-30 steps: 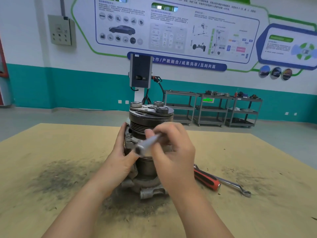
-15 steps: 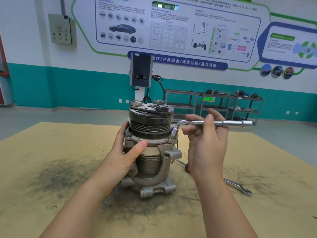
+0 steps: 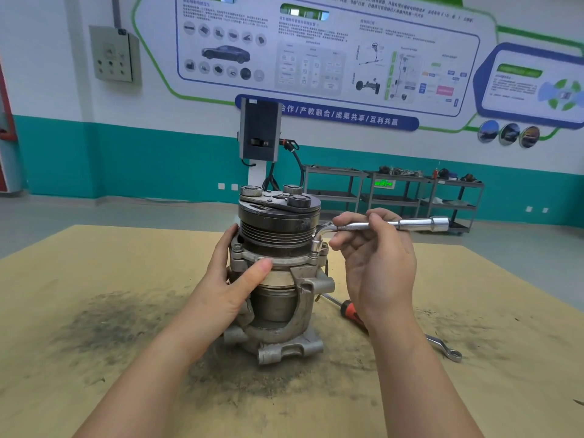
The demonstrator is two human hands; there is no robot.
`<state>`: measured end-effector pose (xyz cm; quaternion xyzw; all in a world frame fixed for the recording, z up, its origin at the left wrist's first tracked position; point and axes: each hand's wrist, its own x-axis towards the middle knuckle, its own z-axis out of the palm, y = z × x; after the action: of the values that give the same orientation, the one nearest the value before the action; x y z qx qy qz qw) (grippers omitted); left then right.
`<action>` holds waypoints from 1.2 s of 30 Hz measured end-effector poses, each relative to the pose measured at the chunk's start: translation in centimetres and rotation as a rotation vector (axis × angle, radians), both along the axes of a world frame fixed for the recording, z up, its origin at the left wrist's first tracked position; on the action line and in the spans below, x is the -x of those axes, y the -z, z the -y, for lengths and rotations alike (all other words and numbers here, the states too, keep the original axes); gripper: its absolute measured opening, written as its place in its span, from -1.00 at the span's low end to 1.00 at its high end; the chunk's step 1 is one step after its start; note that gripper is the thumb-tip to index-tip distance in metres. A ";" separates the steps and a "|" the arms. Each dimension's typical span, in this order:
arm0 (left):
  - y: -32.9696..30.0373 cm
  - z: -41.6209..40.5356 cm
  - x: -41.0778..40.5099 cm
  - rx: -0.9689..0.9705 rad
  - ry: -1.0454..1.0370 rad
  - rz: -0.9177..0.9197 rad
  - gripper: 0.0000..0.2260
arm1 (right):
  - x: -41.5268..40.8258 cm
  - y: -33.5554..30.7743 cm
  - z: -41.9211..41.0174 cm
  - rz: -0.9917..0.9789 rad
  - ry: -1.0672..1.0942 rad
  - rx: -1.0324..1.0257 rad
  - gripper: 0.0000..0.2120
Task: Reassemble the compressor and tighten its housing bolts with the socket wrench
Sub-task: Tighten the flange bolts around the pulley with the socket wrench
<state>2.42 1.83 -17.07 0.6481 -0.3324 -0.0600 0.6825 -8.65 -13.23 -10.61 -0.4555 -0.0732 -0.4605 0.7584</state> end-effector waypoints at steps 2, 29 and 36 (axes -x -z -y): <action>0.0 0.0 0.0 -0.003 -0.006 0.003 -0.08 | 0.0 -0.2 0.3 -0.016 -0.049 -0.042 -0.80; 0.0 0.1 0.1 0.024 -0.010 -0.018 -0.27 | -1.1 -0.5 0.3 -0.083 0.084 0.033 -0.82; -0.1 0.1 0.2 0.022 -0.015 -0.005 -0.17 | -0.9 0.6 0.2 -0.034 -0.090 -0.301 -0.83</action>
<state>2.26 1.76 -16.98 0.6429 -0.3263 -0.0527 0.6909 -7.79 -13.42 -11.18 -0.3408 -0.0110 -0.4240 0.8391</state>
